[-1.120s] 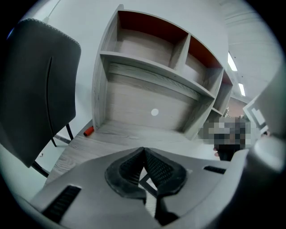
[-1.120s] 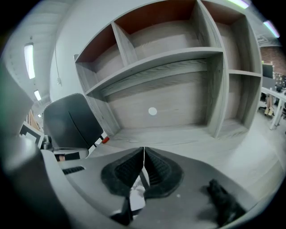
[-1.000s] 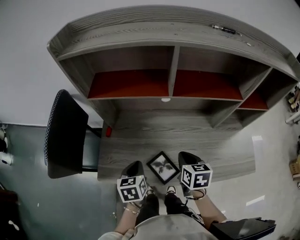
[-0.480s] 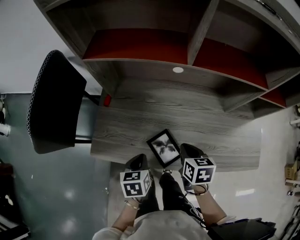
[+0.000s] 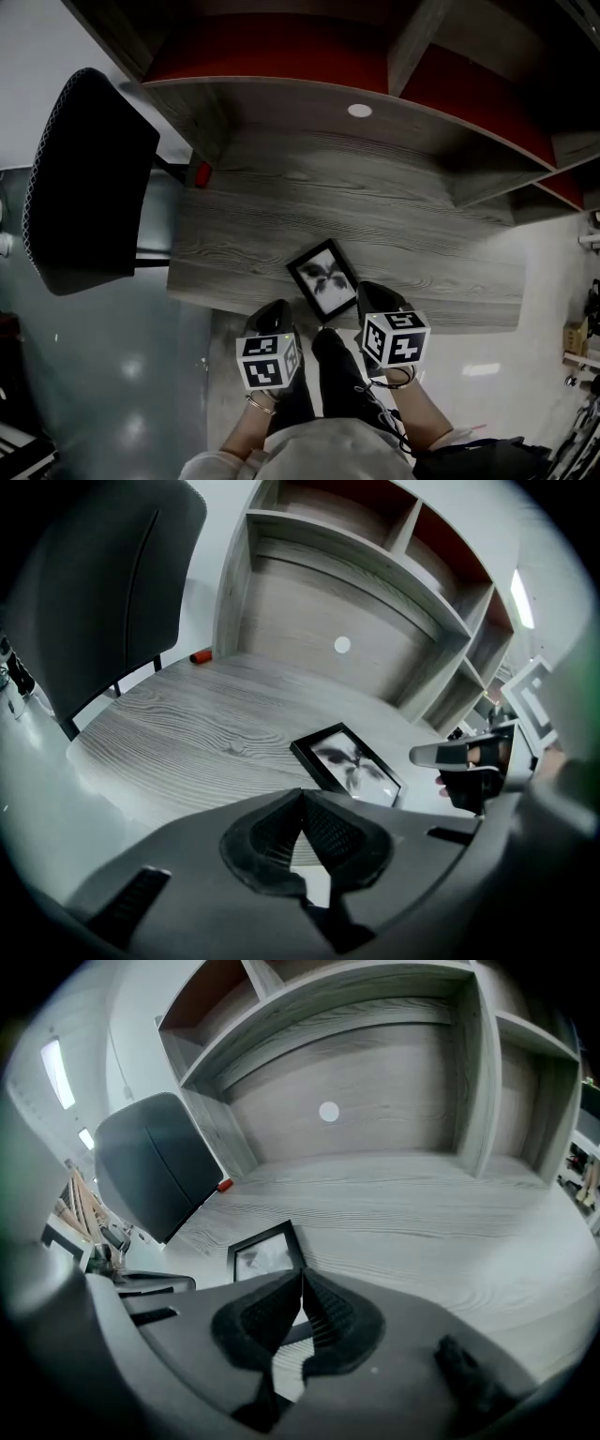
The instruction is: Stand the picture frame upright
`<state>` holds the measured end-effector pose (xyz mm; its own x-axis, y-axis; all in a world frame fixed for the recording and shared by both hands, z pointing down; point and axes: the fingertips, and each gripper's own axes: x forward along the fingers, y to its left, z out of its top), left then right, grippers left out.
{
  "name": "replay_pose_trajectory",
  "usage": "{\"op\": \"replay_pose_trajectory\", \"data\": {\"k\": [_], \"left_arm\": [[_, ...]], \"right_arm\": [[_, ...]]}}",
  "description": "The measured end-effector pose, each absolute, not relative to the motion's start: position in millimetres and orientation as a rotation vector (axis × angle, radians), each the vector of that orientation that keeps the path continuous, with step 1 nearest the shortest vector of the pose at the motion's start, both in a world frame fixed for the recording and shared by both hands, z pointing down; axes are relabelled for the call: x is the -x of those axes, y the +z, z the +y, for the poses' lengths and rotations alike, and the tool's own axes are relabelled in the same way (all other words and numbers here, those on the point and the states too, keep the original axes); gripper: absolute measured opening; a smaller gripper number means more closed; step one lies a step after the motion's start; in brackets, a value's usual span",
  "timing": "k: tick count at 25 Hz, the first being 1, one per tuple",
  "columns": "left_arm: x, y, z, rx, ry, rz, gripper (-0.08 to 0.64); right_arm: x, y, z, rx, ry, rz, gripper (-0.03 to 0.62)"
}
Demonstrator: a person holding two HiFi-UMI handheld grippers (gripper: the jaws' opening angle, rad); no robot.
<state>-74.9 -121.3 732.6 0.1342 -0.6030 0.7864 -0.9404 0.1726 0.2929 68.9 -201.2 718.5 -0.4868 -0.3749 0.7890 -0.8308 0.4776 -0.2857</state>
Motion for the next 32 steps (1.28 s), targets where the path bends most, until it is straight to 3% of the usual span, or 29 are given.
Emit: {"op": "replay_pose_trajectory", "data": {"k": [18,21,32], "left_arm": [[82.7,741.2,-118.7,-1.473,0.489,-1.592,0.012],[83.7,740.9,-119.9,-1.457,0.480,-1.605,0.012],[79.1,745.1,-117.5,-1.407,0.447,-1.638,0.013]], "right_arm": [[-54.8,725.9,-206.2,-0.827,0.873,-2.110,0.037],[-53.5,726.8,-207.0,-0.807,0.876,-2.110,0.103],[-49.5,739.1,-201.1,-0.675,0.857,-2.101,0.137]]}}
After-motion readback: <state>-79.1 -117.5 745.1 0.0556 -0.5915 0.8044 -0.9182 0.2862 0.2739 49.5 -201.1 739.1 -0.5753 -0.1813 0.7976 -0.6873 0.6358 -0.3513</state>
